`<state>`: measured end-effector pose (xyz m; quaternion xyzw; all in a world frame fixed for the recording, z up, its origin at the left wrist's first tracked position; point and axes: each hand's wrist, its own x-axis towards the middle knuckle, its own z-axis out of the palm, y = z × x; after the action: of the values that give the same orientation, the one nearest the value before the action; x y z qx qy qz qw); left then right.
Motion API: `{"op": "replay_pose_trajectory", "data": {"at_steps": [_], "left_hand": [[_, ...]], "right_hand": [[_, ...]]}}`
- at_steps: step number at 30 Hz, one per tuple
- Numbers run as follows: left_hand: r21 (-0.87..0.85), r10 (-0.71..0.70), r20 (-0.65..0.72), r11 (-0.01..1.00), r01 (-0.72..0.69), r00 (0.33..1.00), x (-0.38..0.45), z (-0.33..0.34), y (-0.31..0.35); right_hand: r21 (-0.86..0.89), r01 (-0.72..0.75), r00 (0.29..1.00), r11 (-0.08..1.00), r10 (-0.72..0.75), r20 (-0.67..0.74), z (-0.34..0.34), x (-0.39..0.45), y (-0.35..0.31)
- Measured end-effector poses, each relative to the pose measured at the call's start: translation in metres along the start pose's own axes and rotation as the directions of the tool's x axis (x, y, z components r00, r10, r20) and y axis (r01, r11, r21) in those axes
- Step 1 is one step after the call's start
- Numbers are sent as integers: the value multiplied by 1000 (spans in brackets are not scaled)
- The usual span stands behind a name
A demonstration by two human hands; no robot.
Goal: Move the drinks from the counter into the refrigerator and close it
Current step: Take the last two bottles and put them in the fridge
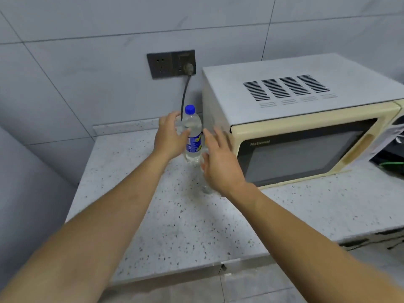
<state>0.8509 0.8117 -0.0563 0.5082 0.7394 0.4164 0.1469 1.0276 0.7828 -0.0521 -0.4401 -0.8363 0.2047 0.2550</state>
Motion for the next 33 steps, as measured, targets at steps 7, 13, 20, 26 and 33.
{"op": "replay_pose_trajectory", "data": {"at_steps": [7, 13, 20, 26, 33], "left_hand": [[431, 213, 269, 846, -315, 939, 59, 12, 13], [383, 234, 231, 870, -310, 944, 47, 9, 8], [264, 107, 37, 958, -113, 994, -36, -8, -15], [192, 35, -68, 981, -21, 997, -113, -43, -7], [184, -67, -140, 978, 93, 988, -187, -66, -1]], "right_hand": [[-113, 68, 998, 991, -66, 22, 6, 10, 6], [-28, 137, 990, 990, -138, -3, 13, -5, 5], [132, 216, 976, 967, -212, -46, 14, -25, 10], [244, 223, 974, 944, -202, -105, -2, -51, 23], [263, 215, 976, 941, -215, -27, -23, -75, 22]]}}
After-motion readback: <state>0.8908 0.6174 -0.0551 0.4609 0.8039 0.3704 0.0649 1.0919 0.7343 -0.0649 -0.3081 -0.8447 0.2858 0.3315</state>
